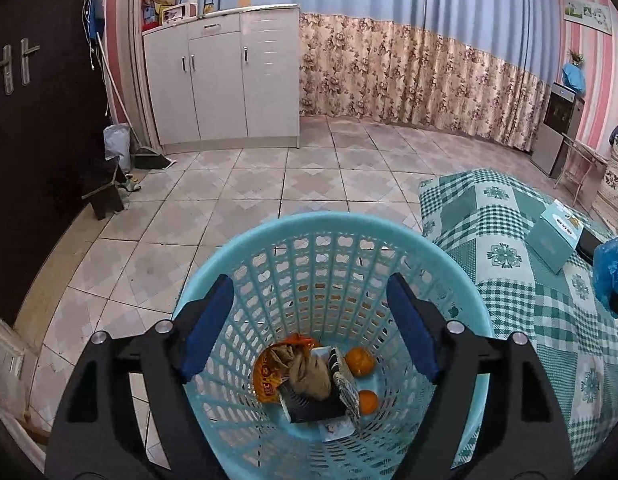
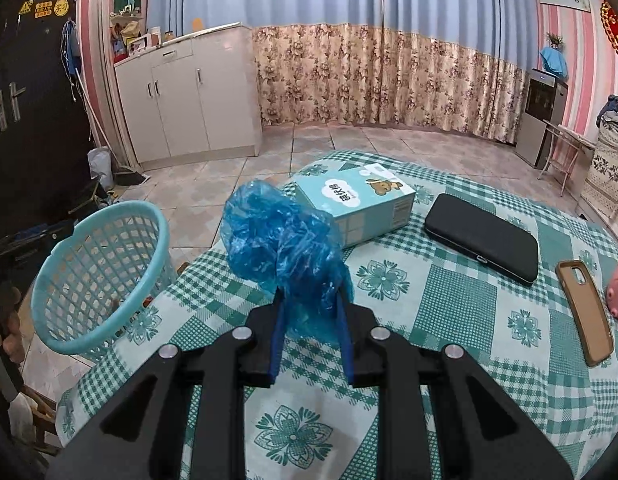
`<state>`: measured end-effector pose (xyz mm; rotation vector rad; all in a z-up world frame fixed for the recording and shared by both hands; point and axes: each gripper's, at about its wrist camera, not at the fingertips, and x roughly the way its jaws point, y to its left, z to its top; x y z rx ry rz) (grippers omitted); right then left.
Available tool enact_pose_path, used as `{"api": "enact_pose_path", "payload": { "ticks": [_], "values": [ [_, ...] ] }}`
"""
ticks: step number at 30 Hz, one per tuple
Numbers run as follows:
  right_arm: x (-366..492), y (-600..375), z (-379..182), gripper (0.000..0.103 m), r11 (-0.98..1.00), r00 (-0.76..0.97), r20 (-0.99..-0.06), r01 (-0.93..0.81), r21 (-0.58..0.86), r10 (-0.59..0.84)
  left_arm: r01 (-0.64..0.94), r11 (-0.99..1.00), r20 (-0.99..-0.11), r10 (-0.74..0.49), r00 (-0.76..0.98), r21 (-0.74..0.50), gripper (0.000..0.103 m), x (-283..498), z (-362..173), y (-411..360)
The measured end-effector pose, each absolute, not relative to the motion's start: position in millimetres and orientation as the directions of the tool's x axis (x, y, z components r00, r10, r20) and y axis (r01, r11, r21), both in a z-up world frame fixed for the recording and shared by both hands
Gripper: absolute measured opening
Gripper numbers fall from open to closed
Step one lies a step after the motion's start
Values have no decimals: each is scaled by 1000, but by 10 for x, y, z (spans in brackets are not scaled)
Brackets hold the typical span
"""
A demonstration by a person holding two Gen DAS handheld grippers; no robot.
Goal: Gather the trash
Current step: 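Lower the blue plastic bag into the basket and open the right tool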
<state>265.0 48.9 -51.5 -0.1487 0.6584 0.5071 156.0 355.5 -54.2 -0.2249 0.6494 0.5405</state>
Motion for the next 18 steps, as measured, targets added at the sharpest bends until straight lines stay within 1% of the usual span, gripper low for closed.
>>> {"api": "enact_pose_path", "payload": {
  "ticks": [4,6,9,11,15,18],
  "values": [
    [2667,509,-506,24,868,674,-614,-495,35,410,-574,818,-615,440,654,-26,89,1407,-476,3537],
    [2669,552,-506,24,865,672,-612,-501,38,416,-585,811,-606,453,654,-24,97,1288,-430,3509],
    [2677,673,-484,24,851,660,-608,-523,49,441,-601,799,-594,468,654,-32,98,1125,-409,3473],
    [2662,801,-472,26,837,652,-601,-545,54,463,-613,790,-593,489,639,-9,98,1018,-435,3427],
    [2626,1105,-450,26,801,619,-593,-595,73,514,-634,772,-593,525,610,31,98,869,-480,3408],
    [2569,1452,-437,26,758,590,-588,-649,61,553,-664,747,-603,533,593,8,98,735,-519,3481]
  ]
}}
